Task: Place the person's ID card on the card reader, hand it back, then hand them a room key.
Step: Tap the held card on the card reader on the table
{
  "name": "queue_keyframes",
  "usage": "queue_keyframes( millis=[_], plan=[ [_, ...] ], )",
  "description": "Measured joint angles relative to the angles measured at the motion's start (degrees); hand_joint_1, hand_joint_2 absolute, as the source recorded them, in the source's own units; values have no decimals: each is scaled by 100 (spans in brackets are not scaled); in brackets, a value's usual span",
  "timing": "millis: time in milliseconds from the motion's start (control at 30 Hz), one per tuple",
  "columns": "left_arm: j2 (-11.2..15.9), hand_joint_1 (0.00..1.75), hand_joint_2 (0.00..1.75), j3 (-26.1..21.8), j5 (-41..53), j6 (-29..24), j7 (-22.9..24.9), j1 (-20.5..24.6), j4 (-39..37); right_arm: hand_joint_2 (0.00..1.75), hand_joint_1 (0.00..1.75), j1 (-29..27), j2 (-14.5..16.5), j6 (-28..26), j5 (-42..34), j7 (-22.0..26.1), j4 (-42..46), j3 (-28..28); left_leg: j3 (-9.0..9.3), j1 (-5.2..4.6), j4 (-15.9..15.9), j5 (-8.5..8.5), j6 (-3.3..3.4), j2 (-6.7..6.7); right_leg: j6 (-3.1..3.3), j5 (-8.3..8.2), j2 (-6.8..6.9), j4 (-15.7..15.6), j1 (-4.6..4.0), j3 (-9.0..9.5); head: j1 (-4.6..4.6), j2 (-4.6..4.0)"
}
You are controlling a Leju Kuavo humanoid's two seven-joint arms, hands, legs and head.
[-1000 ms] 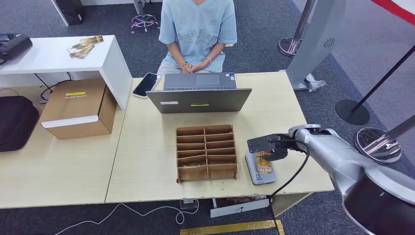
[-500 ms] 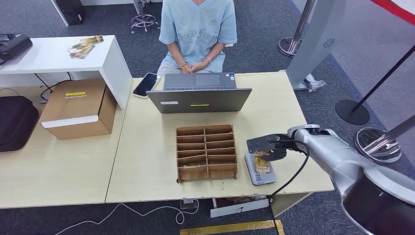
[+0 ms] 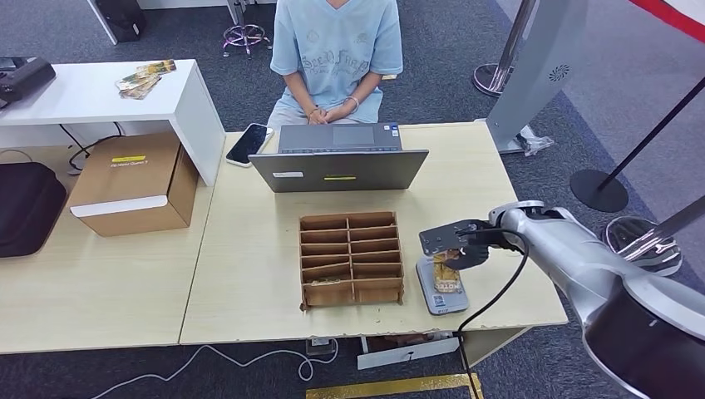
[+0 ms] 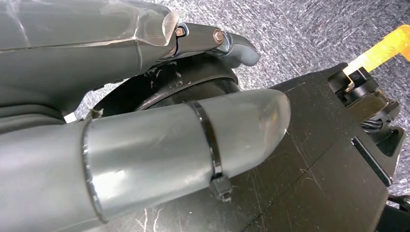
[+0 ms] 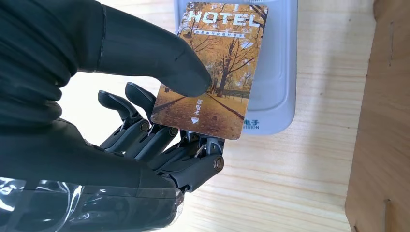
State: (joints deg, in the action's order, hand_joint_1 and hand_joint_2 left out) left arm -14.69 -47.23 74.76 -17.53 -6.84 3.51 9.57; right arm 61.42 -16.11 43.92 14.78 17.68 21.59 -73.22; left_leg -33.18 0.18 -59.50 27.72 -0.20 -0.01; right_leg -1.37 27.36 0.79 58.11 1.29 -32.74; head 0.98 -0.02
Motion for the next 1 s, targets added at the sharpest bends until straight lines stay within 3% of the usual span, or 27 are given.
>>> queue_keyframes(
  millis=[467, 833, 1000],
  plan=[
    [-2, 0, 0, 32, 58, 0, -9, 3, 0, 175, 175, 184, -51, 833, -95, -9, 37, -29, -1, 0, -3, 0, 0, 1, 0, 0, -1, 0, 0, 0, 0, 0],
    [1, 0, 0, 35, 55, 0, -15, 6, -14, 175, 175, 315, -63, 856, -173, 26, 78, -57, -2, 0, -5, 0, 0, 2, -1, -1, -1, 0, 0, 0, 0, 0],
    [13, 0, 0, 34, -15, -1, -105, 1, -39, 175, 175, 397, -183, 624, -836, 334, 282, 45, -2, 0, -7, 0, 0, -1, -2, -1, 1, 0, 0, -1, 0, 0]
  ],
)
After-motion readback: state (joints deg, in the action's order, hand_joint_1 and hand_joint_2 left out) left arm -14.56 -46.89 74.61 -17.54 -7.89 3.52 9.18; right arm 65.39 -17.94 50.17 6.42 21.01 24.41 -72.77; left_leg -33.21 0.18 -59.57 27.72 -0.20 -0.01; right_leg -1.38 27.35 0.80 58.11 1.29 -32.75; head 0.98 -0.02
